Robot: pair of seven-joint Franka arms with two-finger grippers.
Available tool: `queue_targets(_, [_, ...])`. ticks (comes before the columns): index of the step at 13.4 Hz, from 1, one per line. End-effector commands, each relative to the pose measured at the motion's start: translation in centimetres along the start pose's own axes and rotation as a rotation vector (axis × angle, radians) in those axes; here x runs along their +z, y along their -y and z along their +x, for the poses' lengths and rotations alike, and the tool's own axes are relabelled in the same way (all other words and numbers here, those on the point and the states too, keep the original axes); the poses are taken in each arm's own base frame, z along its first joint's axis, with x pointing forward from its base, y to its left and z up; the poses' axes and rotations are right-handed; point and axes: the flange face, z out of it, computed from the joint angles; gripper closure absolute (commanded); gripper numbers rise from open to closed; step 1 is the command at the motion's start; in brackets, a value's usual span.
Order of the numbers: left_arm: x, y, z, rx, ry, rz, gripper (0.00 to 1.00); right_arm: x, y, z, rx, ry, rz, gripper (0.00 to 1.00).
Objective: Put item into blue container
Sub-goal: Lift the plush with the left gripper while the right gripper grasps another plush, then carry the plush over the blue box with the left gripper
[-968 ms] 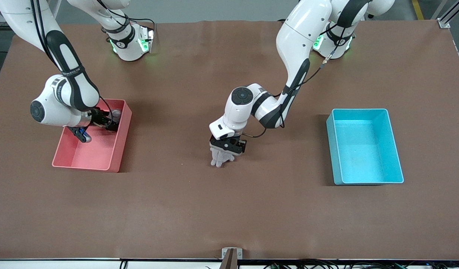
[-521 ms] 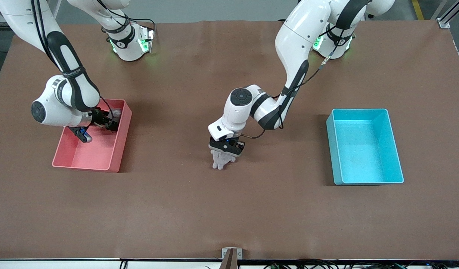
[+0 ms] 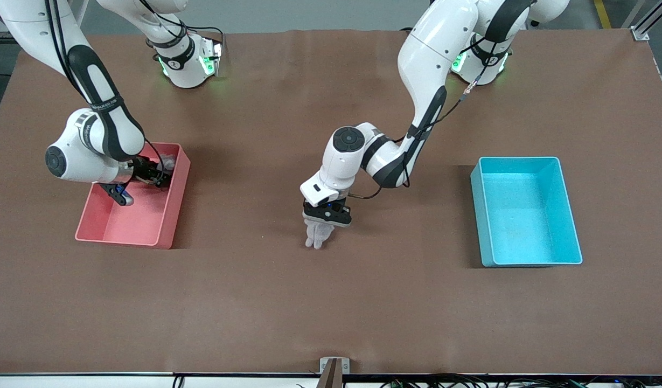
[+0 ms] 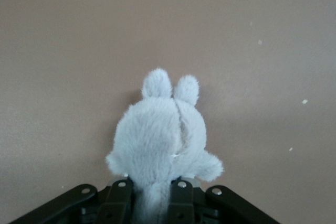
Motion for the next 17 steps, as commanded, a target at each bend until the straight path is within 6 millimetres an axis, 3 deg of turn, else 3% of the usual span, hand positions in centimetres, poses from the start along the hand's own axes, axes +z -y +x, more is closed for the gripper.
queue_targets(1, [-4.5,1.3,2.4,-0.054,-0.013,0.006,0.85,0.1,-0.1,-0.3,-0.017,0.008,0.023,0.43])
queue_targets(2, [-6.2,1.4,2.8,-0.07,-0.002,0.017,0.85,0.1,-0.1,-0.3,-0.017,0.008,0.023,0.46])
queue_targets(5, [-13.1,5.4,5.5,-0.144,0.025,0.063,0.85,0.2,-0.2,-0.2,-0.015,0.012,0.021,0.52])
queue_targets(9, [-21.6,13.2,7.2,-0.256,0.093,0.1,0.85,0.1,-0.2,-0.3,-0.034,0.018,0.021,0.69])
queue_targets(11, [-25.0,17.2,7.1,-0.268,0.142,0.13,0.85,-0.2,-0.9,0.2,-0.08,0.016,0.03,0.81])
queue_targets(15, [-28.9,28.3,5.4,-0.283,0.187,0.177,0.85,-1.9,-0.8,1.1,-0.122,0.011,0.043,0.96])
queue_targets(17, [-29.2,34.1,3.7,-0.265,0.221,0.194,0.84,-3.7,0.0,1.7,-0.142,0.017,0.041,0.97])
